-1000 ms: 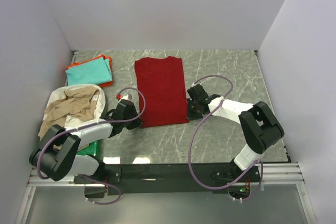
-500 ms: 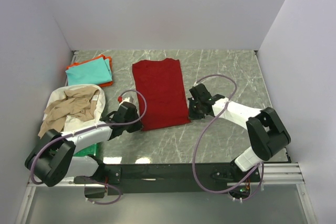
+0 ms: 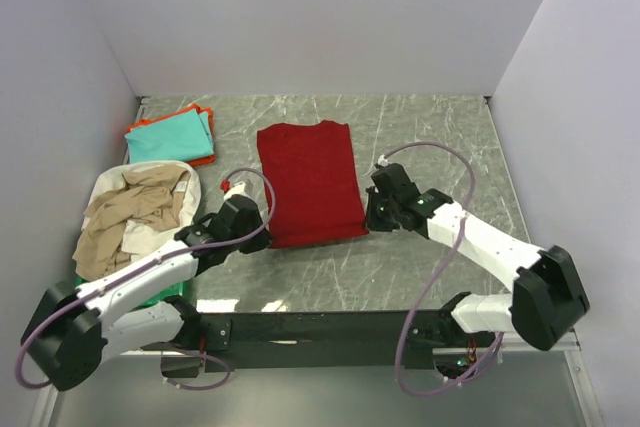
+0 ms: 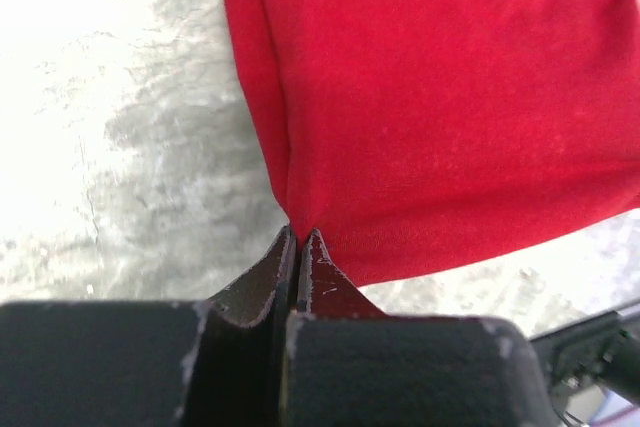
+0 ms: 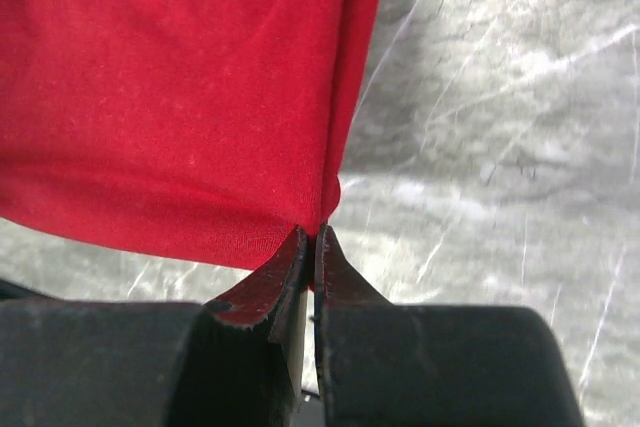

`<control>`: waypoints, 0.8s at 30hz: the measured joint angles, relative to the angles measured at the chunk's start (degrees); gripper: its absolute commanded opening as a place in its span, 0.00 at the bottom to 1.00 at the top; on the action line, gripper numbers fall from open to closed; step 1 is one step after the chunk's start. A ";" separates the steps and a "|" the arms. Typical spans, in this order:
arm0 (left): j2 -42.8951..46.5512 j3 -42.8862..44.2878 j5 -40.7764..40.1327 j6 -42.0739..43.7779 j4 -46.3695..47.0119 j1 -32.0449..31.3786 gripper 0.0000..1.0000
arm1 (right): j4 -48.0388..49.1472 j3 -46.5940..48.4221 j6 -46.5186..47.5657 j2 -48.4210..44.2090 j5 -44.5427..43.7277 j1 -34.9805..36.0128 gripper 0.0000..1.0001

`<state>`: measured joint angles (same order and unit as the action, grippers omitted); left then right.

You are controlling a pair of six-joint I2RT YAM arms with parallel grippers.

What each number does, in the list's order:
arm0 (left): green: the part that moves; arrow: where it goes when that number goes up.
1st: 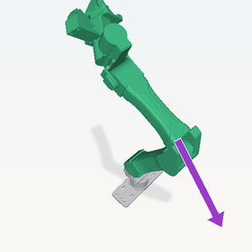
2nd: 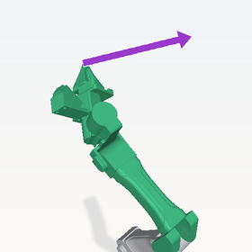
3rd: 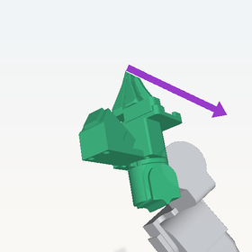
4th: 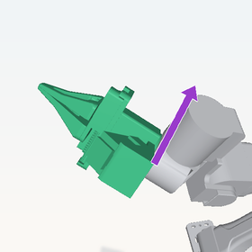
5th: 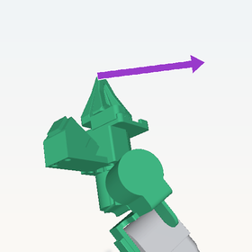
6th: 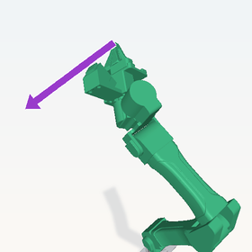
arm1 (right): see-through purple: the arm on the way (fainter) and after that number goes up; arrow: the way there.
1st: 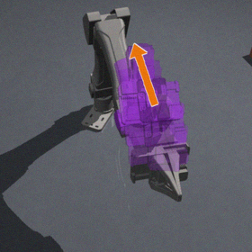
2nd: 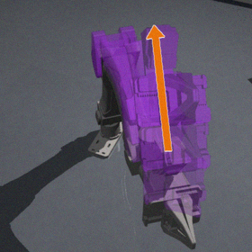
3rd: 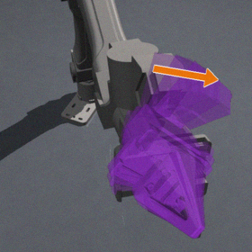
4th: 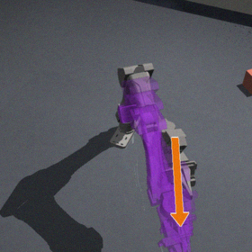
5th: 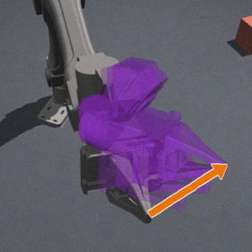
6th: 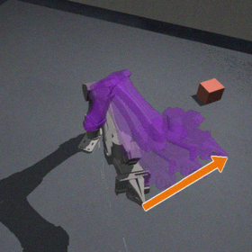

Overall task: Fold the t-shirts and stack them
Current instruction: Fold the tshirt

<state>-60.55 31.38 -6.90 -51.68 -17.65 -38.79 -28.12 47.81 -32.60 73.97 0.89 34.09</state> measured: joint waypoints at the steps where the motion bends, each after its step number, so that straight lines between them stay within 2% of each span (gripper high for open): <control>1: 1.18 0.33 -0.24 -0.15 -0.96 -0.28 0.00 | -0.68 -0.13 -0.28 -1.40 -0.28 0.48 0.00; 9: 10.27 3.15 -2.23 -2.67 -9.16 -5.14 0.00 | -8.31 -0.07 -3.61 -11.72 -5.16 7.04 0.00; 15: 15.04 5.35 -3.87 -4.37 -12.76 -8.87 0.00 | -12.68 1.38 -5.60 -14.58 -7.93 9.62 0.00; 24: 9.99 8.22 -6.40 -3.54 -9.51 -8.94 0.00 | -14.25 8.83 -4.90 -13.55 -10.78 6.19 0.00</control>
<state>-50.57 39.59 -13.30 -55.22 -27.16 -47.72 -42.37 56.64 -37.50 60.42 -9.89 40.27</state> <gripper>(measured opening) 0.024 0.073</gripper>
